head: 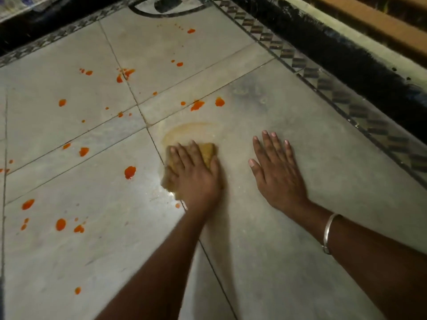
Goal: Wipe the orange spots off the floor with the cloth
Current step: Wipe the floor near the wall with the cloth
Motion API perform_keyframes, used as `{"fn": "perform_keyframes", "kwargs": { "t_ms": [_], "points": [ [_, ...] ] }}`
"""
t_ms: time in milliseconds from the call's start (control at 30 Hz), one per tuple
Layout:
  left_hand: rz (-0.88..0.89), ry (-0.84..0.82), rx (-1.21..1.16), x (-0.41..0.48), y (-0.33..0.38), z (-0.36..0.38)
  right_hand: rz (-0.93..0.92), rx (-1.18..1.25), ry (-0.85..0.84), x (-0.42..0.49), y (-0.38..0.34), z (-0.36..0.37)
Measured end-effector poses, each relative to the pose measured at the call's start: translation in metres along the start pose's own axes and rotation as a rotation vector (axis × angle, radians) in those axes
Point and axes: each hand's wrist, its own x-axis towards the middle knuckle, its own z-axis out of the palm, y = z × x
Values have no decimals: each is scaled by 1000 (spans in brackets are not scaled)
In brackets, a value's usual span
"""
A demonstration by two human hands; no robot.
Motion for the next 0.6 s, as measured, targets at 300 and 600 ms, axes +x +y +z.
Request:
{"fn": "perform_keyframes", "kwargs": {
  "t_ms": [300, 600],
  "points": [
    [52, -33, 10, 41, -13, -10, -36, -7, -5, -1, 1, 1],
    [322, -109, 78, 19, 5, -12, -49, -15, -31, 0, 3, -2]
  ]
}}
